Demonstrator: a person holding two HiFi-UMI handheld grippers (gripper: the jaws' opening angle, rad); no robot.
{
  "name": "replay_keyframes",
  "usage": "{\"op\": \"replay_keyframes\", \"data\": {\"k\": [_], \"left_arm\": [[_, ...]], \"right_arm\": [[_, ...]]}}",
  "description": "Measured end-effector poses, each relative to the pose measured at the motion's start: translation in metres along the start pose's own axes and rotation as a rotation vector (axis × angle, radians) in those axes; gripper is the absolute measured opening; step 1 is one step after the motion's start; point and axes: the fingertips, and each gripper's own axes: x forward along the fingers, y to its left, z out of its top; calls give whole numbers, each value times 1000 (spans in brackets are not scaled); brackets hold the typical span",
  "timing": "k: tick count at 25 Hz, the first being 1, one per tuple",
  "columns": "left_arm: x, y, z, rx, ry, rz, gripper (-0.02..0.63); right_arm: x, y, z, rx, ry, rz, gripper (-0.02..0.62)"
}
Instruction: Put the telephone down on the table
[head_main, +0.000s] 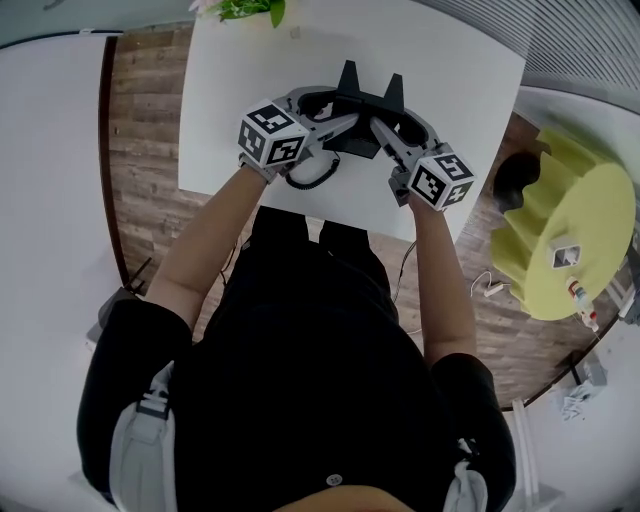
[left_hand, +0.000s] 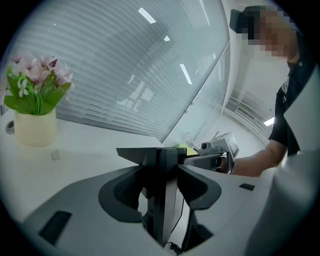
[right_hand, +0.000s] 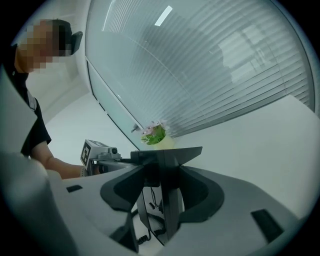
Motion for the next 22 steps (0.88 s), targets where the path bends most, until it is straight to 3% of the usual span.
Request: {"op": "replay_keyframes", "data": {"k": [22], "left_arm": [[36, 58, -10, -222, 7, -21, 215]], "right_arm": [[38, -56, -2, 159, 58, -37, 227]]}}
